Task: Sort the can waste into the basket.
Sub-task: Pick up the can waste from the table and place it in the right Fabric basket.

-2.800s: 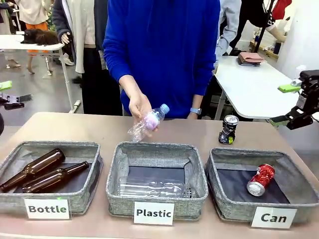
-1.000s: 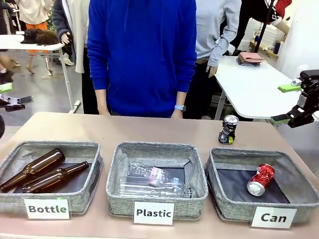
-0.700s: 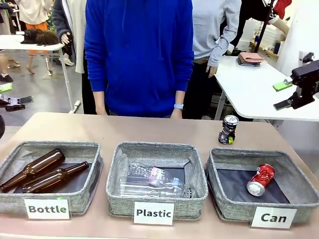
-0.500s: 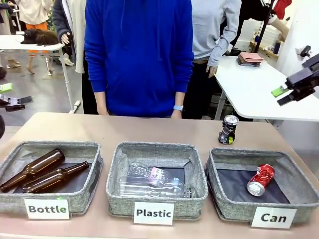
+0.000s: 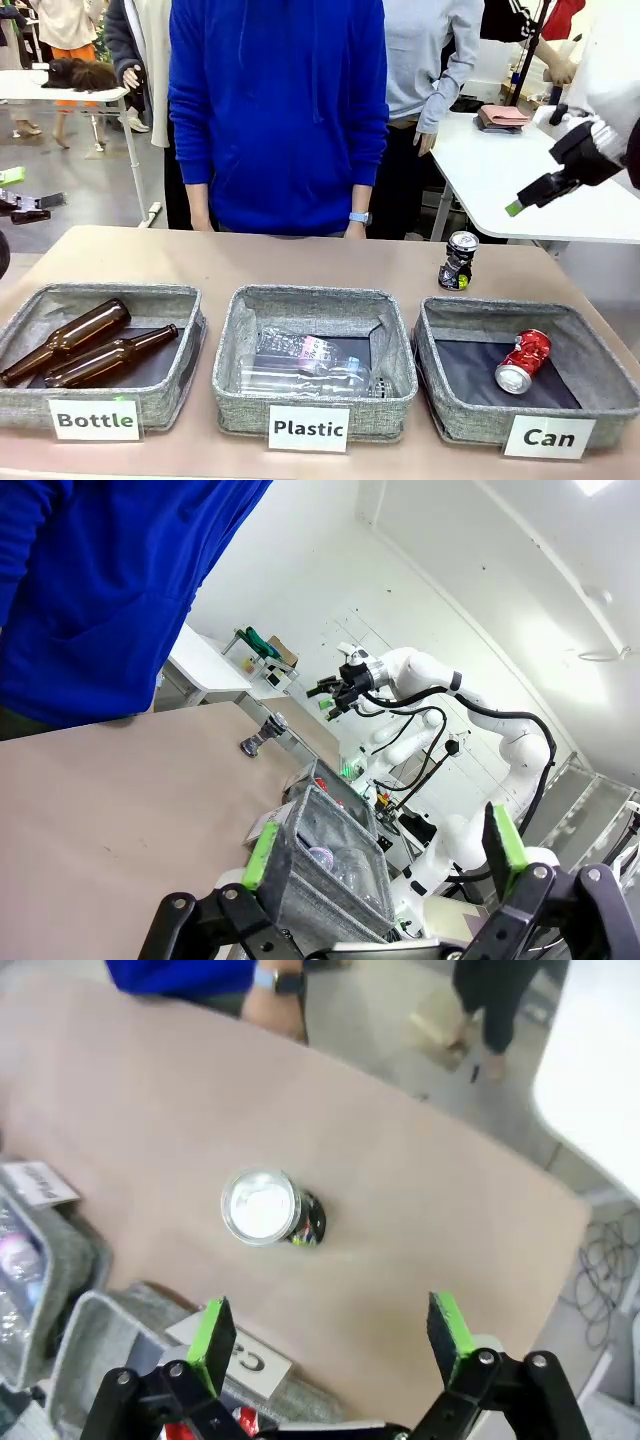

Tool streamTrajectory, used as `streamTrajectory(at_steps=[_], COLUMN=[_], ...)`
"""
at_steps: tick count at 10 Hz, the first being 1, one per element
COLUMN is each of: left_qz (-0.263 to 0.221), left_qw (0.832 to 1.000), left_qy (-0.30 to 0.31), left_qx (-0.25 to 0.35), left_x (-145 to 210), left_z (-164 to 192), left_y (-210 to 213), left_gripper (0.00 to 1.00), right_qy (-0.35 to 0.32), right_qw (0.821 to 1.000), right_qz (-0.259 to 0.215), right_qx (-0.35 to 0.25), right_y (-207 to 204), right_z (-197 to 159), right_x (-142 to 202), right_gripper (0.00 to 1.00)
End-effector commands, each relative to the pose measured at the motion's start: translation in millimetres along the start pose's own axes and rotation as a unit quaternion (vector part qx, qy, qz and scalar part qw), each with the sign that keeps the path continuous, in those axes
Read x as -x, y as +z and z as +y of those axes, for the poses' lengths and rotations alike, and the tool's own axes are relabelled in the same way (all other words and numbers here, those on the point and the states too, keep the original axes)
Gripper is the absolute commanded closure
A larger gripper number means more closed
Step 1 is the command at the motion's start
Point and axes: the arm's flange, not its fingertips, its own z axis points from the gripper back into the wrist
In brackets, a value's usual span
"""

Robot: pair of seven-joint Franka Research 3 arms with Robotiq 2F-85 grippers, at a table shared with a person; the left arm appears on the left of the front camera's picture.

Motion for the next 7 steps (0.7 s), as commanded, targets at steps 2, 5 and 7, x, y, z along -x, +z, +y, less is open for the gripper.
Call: streamTrajectory(at_steps=[2,5,7], left_qz=[0.002,0.002,0.002], left_qw=[1.0,1.0,1.0], left_qy=[0.004,0.004,0.004], left_qx=[-0.004,-0.004,-0.004], left_x=[-3.2,-3.2,-3.2], left_z=[-4.7,-4.7,-4.7], left_y=[-0.5,-0.5,-0.5], left_gripper=[0.0,0.0,0.0], right_qy=[0.02,0.078,0.182], right_qw=[1.0,0.995,0.973], right_qz=[-0.013,0.011,-0.01], right_qx=[0.002,-0.054,-0.144], right_y=[10.1,-4.9,-14.5], right_z=[1.1,-4.7,-20.7], right_x=[-12.9,-3.2,8.5], right_gripper=[0.0,0.0,0.0])
